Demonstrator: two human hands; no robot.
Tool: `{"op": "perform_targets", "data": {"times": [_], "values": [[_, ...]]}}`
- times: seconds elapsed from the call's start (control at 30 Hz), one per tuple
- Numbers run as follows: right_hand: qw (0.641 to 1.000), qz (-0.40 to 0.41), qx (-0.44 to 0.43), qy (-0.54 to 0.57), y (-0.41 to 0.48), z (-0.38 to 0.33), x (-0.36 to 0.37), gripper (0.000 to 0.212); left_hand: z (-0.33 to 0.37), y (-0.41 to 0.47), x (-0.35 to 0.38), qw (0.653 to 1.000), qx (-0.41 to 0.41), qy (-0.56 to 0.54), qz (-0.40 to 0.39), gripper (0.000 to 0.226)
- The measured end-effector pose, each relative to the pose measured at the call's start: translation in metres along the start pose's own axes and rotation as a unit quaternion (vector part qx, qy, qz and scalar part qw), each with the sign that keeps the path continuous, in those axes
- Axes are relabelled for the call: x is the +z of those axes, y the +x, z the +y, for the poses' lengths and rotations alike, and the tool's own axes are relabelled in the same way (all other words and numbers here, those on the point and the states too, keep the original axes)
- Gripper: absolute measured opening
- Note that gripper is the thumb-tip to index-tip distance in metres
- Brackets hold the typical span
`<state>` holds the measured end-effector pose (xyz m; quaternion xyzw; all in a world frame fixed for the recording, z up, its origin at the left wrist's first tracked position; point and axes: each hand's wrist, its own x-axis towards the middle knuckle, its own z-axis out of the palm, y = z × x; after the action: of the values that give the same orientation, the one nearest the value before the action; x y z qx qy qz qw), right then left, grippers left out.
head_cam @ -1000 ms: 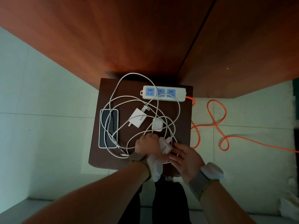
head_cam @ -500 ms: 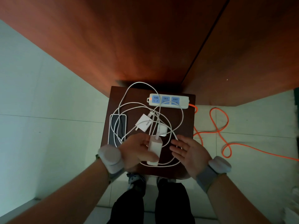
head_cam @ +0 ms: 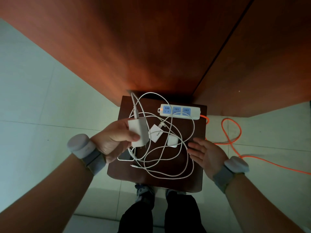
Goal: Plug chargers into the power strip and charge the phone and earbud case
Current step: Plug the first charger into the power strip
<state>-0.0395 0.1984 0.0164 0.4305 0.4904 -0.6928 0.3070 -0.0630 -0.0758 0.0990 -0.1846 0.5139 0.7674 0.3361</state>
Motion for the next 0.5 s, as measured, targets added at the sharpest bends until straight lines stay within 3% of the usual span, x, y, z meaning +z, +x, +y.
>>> {"op": "perform_targets", "data": {"times": [0.2,0.33,0.43,0.5], "values": [[0.996,0.023,-0.004,-0.081,0.015,-0.018,0.005,0.022,-0.001,0.012,-0.001,0.995,0.016,-0.094,-0.001,0.043],[0.988,0.014,-0.027,-0.15,0.036,-0.032,0.005,0.021,-0.002,0.029,-0.004,0.993,0.009,-0.119,0.009,0.056],[0.942,0.061,-0.119,-0.309,0.059,-0.032,0.004,0.031,-0.005,0.044,-0.005,0.989,-0.003,-0.147,0.012,0.06],[0.921,0.077,-0.142,-0.355,0.068,-0.034,0.01,0.038,-0.007,0.055,-0.004,0.988,-0.007,-0.156,0.011,0.06]]}}
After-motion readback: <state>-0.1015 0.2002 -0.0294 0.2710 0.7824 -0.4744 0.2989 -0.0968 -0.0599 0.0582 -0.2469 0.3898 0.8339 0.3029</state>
